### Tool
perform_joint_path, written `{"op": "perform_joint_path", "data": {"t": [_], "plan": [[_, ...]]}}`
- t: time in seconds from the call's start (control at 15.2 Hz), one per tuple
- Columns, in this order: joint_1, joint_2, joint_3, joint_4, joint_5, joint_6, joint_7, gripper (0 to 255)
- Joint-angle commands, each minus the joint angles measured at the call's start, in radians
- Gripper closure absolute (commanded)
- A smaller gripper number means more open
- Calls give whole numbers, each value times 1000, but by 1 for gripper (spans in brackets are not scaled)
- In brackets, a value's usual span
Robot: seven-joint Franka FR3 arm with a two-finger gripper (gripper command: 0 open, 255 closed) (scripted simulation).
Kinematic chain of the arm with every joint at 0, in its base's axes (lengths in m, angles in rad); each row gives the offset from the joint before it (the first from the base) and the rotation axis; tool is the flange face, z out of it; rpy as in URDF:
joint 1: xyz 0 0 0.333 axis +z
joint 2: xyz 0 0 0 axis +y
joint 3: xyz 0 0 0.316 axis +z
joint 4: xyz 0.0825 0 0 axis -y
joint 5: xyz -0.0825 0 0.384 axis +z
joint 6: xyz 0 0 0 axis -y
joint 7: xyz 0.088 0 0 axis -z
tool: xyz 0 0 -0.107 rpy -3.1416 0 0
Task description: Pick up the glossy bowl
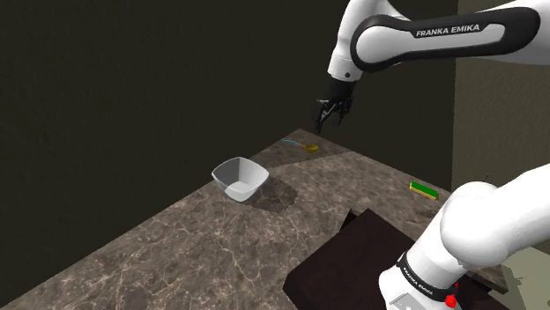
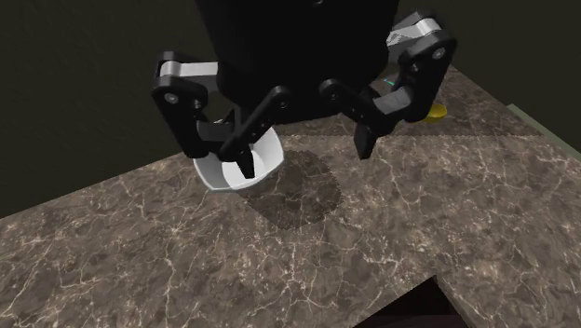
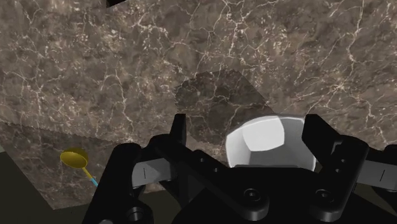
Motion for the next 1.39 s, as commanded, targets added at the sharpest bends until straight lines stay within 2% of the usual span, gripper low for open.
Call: {"op": "perform_joint_path", "data": {"t": [0.0, 0.66, 1.32], "plan": [[6, 64, 10, 11, 1, 56, 6, 0], [37, 401, 64, 122, -23, 284, 53, 0], [83, 764, 94, 355, -94, 412, 109, 0]]}}
